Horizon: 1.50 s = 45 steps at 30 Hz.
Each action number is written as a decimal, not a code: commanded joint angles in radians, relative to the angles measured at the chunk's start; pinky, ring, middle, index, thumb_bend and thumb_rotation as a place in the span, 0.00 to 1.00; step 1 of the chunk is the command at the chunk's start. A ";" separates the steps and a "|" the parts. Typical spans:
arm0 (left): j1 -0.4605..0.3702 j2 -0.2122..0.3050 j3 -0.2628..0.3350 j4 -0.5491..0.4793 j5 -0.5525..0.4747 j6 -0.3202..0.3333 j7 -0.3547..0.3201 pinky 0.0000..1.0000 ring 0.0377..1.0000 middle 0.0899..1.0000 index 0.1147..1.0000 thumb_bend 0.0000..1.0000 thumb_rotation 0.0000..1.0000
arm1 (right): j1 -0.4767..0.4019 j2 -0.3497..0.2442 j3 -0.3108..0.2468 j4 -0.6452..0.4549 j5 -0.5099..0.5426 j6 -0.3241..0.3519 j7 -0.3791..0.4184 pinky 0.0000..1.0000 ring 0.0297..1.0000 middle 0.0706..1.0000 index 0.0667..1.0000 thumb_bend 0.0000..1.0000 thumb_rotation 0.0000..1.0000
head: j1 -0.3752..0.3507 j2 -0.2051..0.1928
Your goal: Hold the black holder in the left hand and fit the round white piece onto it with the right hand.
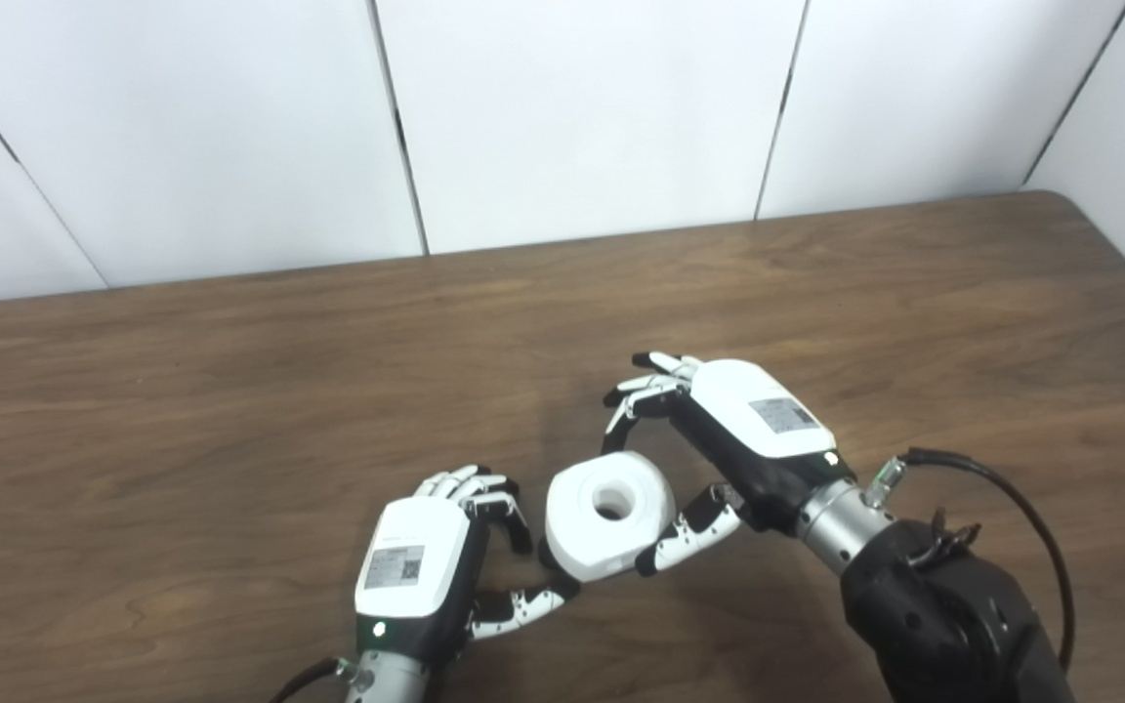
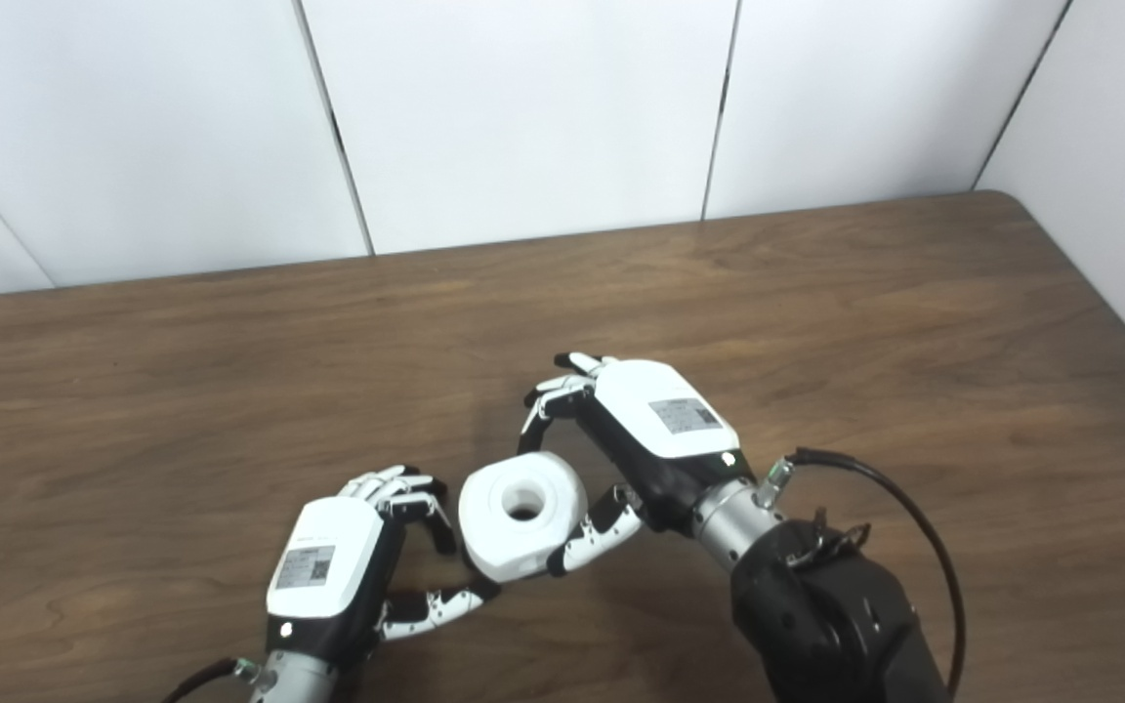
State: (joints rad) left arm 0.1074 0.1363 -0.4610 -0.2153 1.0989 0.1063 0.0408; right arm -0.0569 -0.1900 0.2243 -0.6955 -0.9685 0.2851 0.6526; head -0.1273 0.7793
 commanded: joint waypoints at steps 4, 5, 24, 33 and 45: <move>0.006 0.003 -0.018 0.035 0.040 0.026 -0.043 0.83 0.83 0.72 0.42 0.52 0.05 | -0.032 -0.004 0.006 -0.003 -0.010 -0.022 0.003 0.94 0.94 0.78 0.45 0.52 0.13 | 0.000 0.002; 0.006 0.003 -0.018 0.034 0.041 0.026 -0.043 0.83 0.83 0.72 0.42 0.52 0.05 | -0.034 -0.005 0.009 -0.001 -0.013 -0.023 0.004 0.94 0.94 0.78 0.45 0.52 0.13 | 0.001 0.002; 0.004 -0.006 -0.022 0.037 0.040 0.030 -0.040 0.83 0.83 0.72 0.42 0.52 0.05 | -0.060 -0.026 0.017 0.010 -0.036 -0.011 0.082 0.92 0.93 0.78 0.45 0.53 0.15 | 0.001 0.003; 0.003 -0.008 -0.026 0.036 0.043 0.034 -0.043 0.83 0.83 0.72 0.42 0.52 0.05 | -0.066 -0.031 0.012 0.004 -0.033 -0.002 0.097 0.94 0.95 0.79 0.45 0.53 0.15 | 0.003 0.005; 0.000 -0.003 -0.038 0.036 0.046 0.047 -0.047 0.83 0.83 0.72 0.42 0.52 0.05 | -0.077 -0.037 0.015 -0.011 -0.076 -0.011 0.149 0.96 0.98 0.84 0.64 0.99 0.32 | 0.004 0.006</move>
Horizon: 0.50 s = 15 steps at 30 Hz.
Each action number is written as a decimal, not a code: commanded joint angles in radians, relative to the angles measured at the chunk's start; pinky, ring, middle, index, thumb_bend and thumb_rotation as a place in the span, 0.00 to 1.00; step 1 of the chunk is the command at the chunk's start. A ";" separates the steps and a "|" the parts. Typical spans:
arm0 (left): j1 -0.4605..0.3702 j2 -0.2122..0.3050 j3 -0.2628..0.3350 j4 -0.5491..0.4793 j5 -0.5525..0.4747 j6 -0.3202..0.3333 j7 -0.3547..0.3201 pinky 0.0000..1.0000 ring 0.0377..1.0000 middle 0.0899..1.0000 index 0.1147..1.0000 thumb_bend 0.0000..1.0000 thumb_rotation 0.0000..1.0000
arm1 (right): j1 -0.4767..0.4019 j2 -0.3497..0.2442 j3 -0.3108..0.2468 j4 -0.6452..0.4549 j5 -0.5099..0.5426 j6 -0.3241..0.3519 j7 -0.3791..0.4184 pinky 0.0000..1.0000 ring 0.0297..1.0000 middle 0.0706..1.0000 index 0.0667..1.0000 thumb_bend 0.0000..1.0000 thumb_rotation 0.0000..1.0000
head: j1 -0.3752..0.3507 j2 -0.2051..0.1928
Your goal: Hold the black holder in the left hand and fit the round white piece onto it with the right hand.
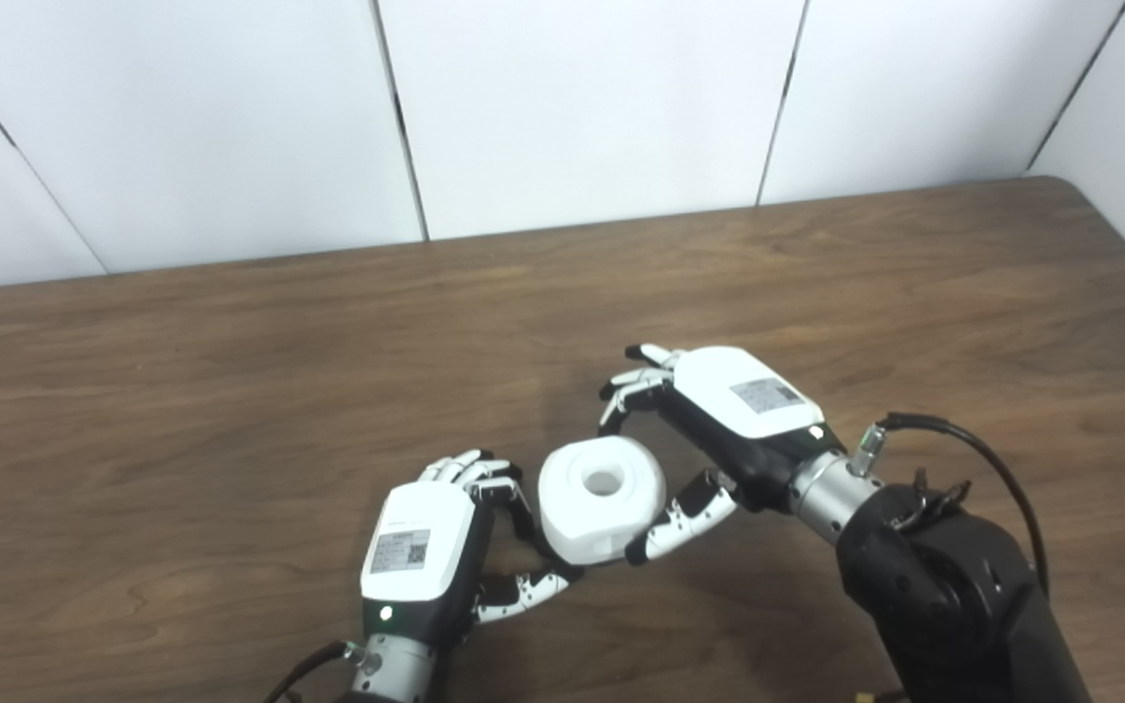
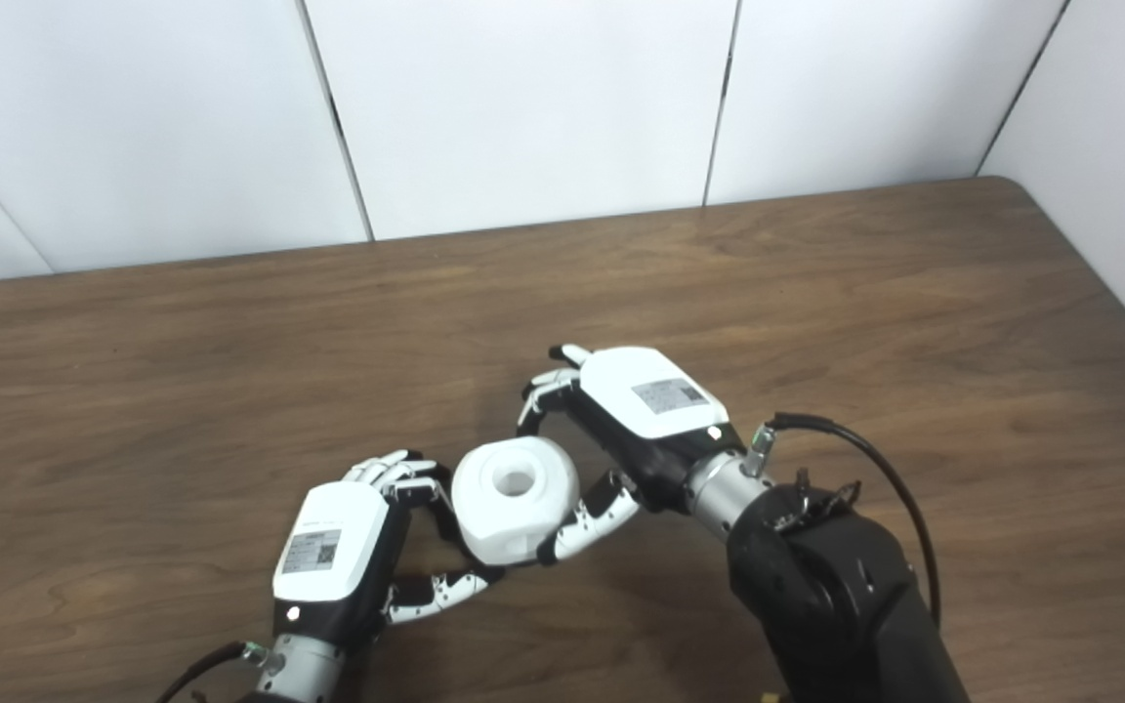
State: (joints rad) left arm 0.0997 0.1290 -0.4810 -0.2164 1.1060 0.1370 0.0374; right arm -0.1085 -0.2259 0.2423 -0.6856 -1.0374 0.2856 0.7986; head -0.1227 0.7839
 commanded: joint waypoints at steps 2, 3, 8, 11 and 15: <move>0.008 0.004 -0.020 0.036 0.039 0.020 -0.047 0.83 0.83 0.73 0.42 0.52 0.05 | -0.027 0.000 -0.004 -0.023 -0.017 -0.011 0.015 0.97 0.99 0.85 0.66 1.00 0.36 | 0.000 0.001; 0.008 0.005 -0.021 0.035 0.040 0.023 -0.050 0.83 0.83 0.73 0.42 0.52 0.05 | -0.028 0.001 -0.005 -0.024 -0.021 -0.011 0.021 0.97 0.99 0.86 0.67 1.00 0.36 | 0.000 0.001; 0.006 0.007 -0.026 0.038 0.042 0.026 -0.047 0.83 0.83 0.73 0.42 0.52 0.05 | -0.031 0.003 -0.010 -0.028 -0.032 -0.011 0.047 0.99 1.00 0.88 0.69 1.00 0.42 | 0.000 0.001; 0.006 0.007 -0.027 0.036 0.042 0.030 -0.052 0.83 0.83 0.73 0.42 0.52 0.05 | -0.031 0.005 -0.015 -0.028 -0.034 -0.010 0.056 0.99 1.00 0.88 0.70 1.00 0.43 | 0.000 0.002; 0.005 0.008 -0.029 0.034 0.043 0.032 -0.056 0.83 0.83 0.73 0.42 0.52 0.05 | -0.030 0.006 -0.019 -0.029 -0.035 -0.013 0.060 0.99 1.00 0.88 0.69 1.00 0.43 | 0.001 0.002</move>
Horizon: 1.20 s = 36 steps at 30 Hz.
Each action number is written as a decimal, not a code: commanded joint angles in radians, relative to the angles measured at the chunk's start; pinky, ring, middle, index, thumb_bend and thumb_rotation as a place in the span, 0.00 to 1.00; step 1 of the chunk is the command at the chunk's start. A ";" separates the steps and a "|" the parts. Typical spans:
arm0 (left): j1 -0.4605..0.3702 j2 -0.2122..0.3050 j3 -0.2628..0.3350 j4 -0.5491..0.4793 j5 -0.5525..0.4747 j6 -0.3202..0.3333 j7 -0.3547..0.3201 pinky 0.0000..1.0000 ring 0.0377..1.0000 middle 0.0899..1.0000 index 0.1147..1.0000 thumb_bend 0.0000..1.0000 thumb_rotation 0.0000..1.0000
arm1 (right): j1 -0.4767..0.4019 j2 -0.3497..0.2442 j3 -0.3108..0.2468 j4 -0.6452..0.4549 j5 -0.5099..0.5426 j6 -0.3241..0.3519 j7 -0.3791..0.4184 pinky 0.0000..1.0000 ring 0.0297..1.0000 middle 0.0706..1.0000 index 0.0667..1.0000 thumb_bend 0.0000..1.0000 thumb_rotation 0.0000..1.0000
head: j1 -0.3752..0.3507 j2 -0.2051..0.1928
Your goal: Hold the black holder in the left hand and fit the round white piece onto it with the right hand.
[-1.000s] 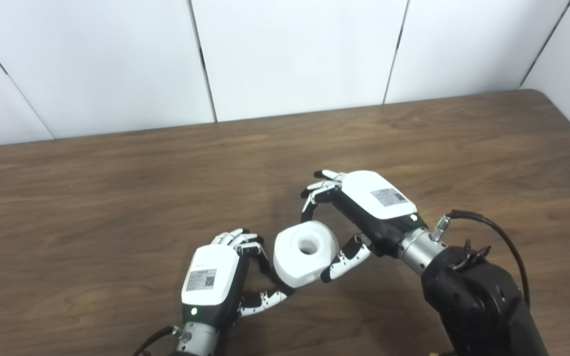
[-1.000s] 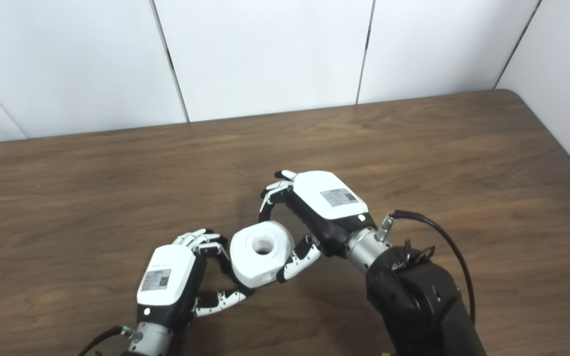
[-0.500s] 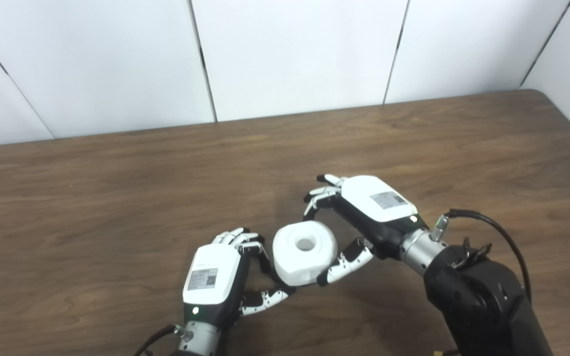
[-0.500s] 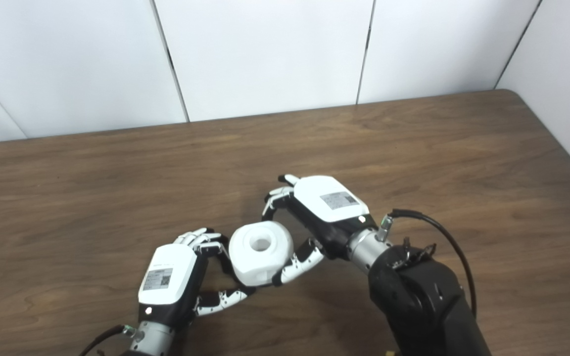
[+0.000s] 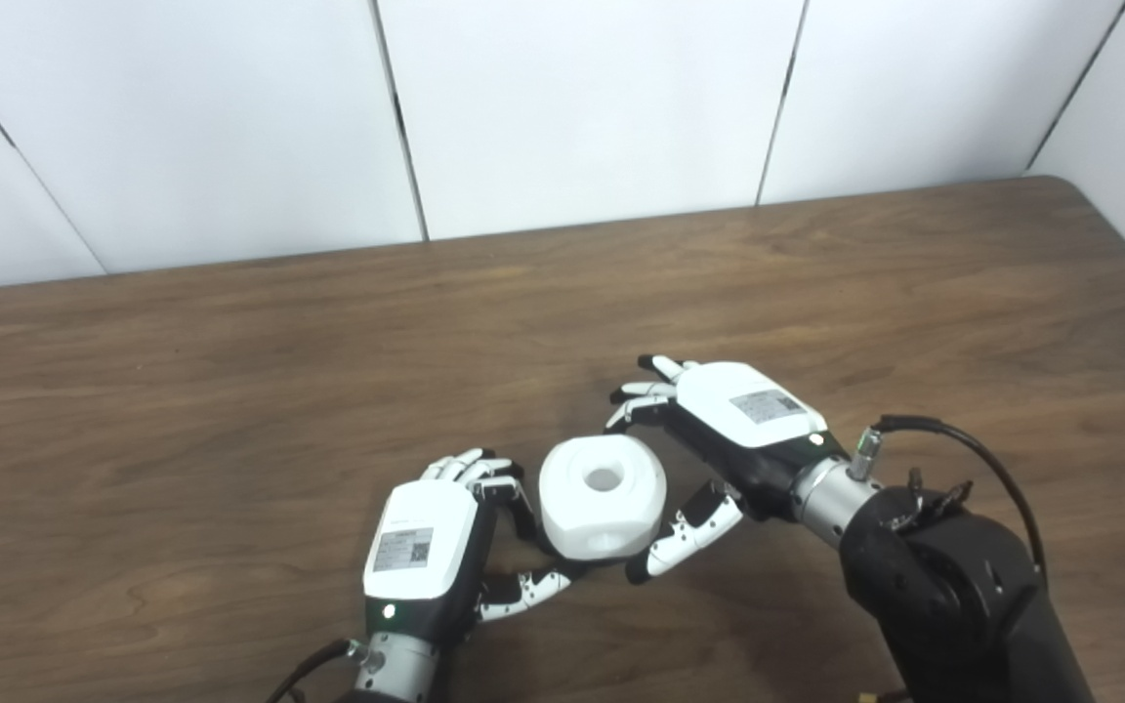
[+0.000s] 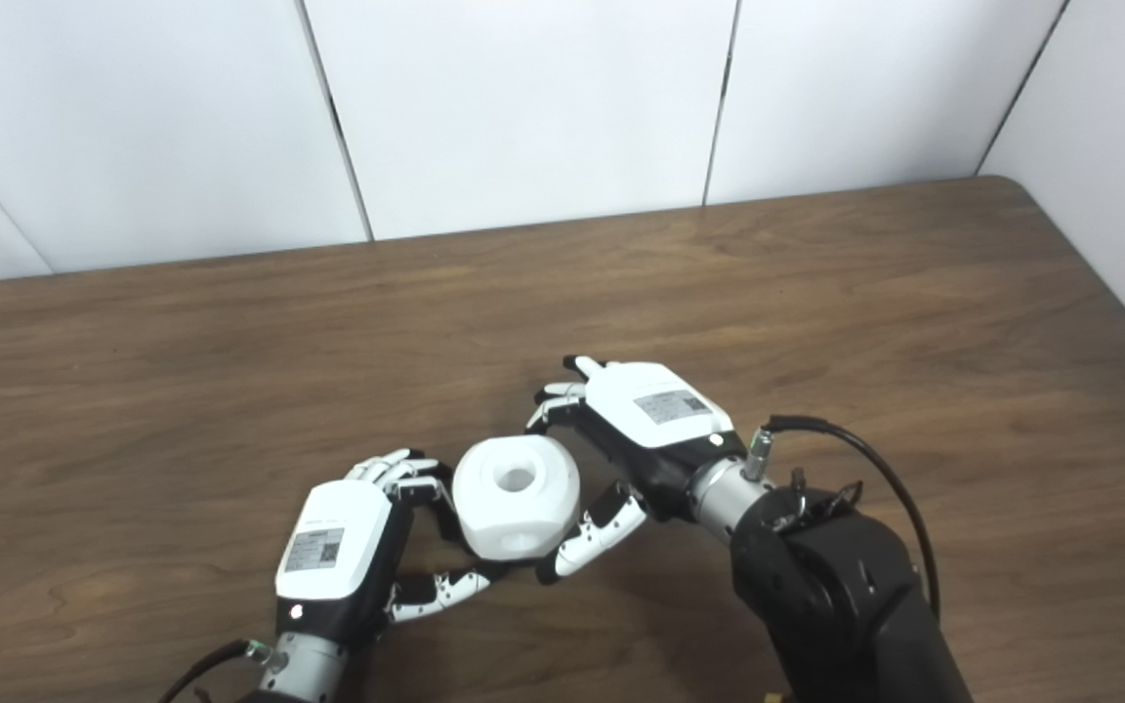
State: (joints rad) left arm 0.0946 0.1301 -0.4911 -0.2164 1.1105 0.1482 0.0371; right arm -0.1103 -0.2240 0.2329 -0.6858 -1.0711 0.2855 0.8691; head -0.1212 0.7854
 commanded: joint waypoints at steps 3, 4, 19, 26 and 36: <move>0.009 0.006 -0.019 0.037 0.037 0.019 -0.051 0.83 0.83 0.72 0.42 0.52 0.05 | -0.030 0.007 -0.013 -0.030 -0.004 -0.008 -0.003 0.99 1.00 0.88 0.69 1.00 0.43 | 0.001 0.000; 0.009 0.006 -0.019 0.039 0.036 0.018 -0.048 0.83 0.83 0.72 0.42 0.52 0.05 | -0.031 0.008 -0.015 -0.030 -0.001 -0.005 -0.002 0.99 1.00 0.88 0.69 1.00 0.43 | 0.001 0.000; -0.006 0.010 -0.014 0.064 0.027 0.014 -0.039 0.83 0.83 0.72 0.42 0.52 0.05 | -0.090 0.002 -0.055 -0.087 -0.021 0.060 0.195 1.00 1.00 1.00 0.88 1.00 0.54 | 0.015 -0.011; -0.025 0.019 0.000 0.061 0.016 0.028 -0.067 0.85 0.84 0.74 0.43 0.52 0.06 | -0.133 -0.009 -0.100 -0.115 -0.030 0.095 0.297 1.00 1.00 1.00 0.91 1.00 0.54 | 0.021 -0.019; -0.025 0.036 0.041 -0.067 -0.005 0.071 -0.241 0.86 0.83 0.76 0.67 0.95 0.30 | -0.166 -0.059 -0.165 -0.134 -0.010 0.139 0.357 1.00 1.00 1.00 0.92 1.00 0.52 | 0.040 -0.030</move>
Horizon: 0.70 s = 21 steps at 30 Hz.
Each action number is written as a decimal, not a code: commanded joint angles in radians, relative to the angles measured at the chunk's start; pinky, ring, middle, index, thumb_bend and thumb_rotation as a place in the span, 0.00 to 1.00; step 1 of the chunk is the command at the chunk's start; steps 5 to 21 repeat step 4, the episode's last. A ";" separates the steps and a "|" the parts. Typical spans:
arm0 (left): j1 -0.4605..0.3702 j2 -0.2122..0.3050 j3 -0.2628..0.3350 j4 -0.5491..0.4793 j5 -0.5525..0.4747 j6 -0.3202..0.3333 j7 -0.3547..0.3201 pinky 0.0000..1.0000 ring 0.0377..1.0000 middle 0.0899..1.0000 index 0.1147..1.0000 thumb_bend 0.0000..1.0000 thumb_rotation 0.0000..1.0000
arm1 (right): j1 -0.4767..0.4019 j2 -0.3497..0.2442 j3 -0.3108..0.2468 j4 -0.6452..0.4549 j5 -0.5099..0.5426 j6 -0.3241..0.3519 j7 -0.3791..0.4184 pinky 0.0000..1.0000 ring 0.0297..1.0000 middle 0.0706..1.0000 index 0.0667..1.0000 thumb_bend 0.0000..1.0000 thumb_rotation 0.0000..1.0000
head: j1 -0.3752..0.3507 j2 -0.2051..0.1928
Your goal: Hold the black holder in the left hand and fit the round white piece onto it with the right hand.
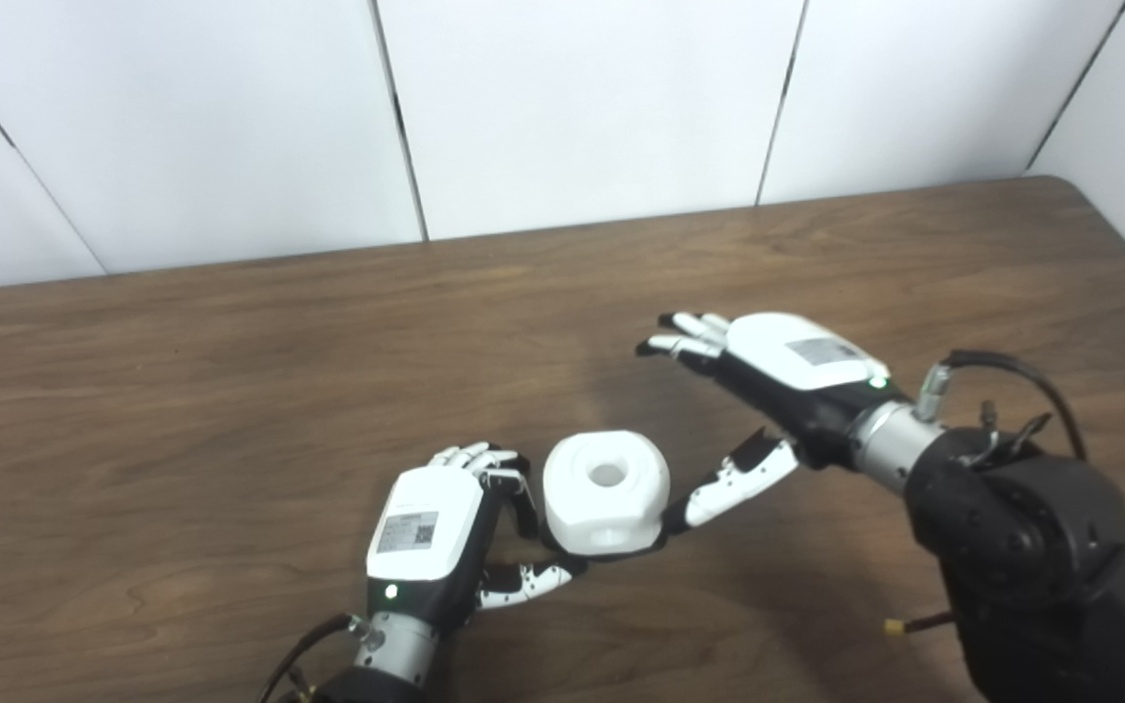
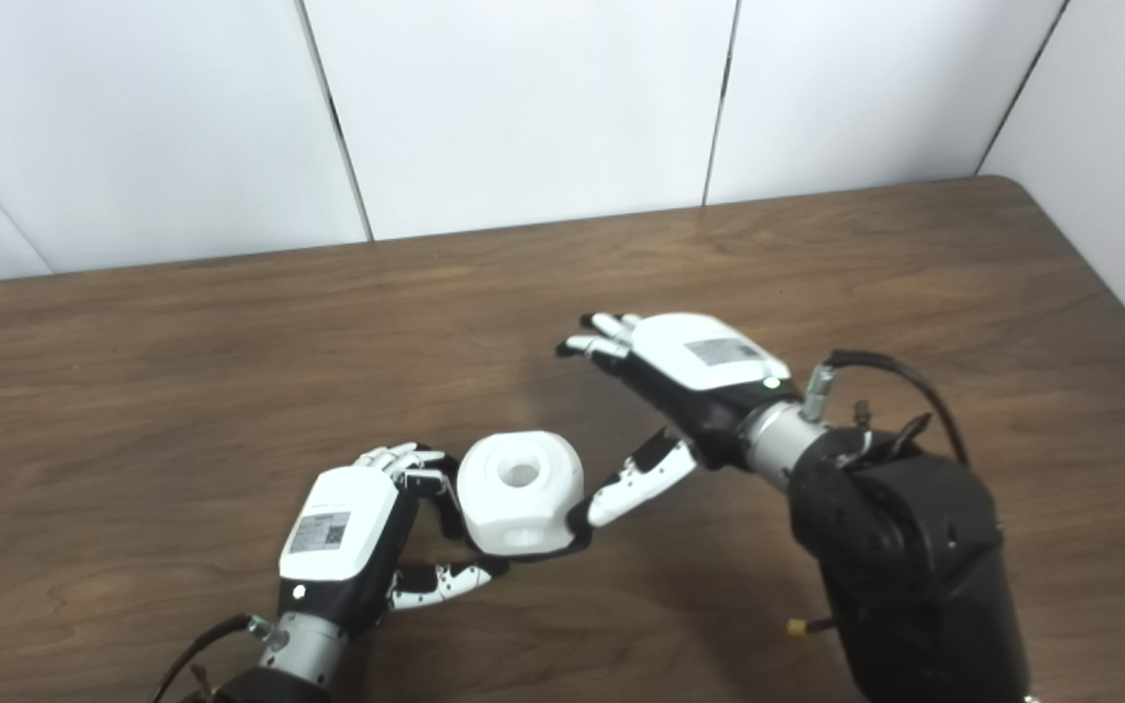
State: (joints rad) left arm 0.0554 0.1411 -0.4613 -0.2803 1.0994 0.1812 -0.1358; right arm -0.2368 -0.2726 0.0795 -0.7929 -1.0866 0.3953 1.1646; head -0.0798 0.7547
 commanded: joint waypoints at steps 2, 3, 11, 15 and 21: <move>0.021 0.028 0.023 -0.036 0.000 0.044 -0.105 0.85 0.82 0.77 0.70 0.97 0.34 | -0.046 -0.015 -0.017 -0.026 0.009 0.038 0.068 1.00 1.00 1.00 0.91 1.00 0.51 | -0.001 0.000; 0.024 0.031 0.028 -0.051 -0.001 0.045 -0.123 0.85 0.82 0.77 0.70 0.97 0.34 | -0.050 -0.017 -0.018 -0.026 0.012 0.043 0.070 1.00 1.00 1.00 0.91 1.00 0.50 | 0.007 0.000; 0.028 0.036 0.036 -0.070 -0.004 0.046 -0.143 0.84 0.82 0.77 0.71 0.98 0.36 | -0.056 -0.017 -0.019 -0.024 0.014 0.049 0.075 1.00 1.00 1.00 0.91 1.00 0.49 | 0.013 -0.001; 0.028 0.036 0.036 -0.070 -0.004 0.046 -0.143 0.84 0.82 0.77 0.71 0.98 0.36 | -0.056 -0.017 -0.019 -0.024 0.014 0.049 0.075 1.00 1.00 1.00 0.91 1.00 0.49 | 0.013 -0.001; 0.028 0.036 0.036 -0.070 -0.004 0.046 -0.143 0.84 0.82 0.77 0.71 0.98 0.36 | -0.056 -0.017 -0.019 -0.024 0.014 0.049 0.075 1.00 1.00 1.00 0.91 1.00 0.49 | 0.013 -0.001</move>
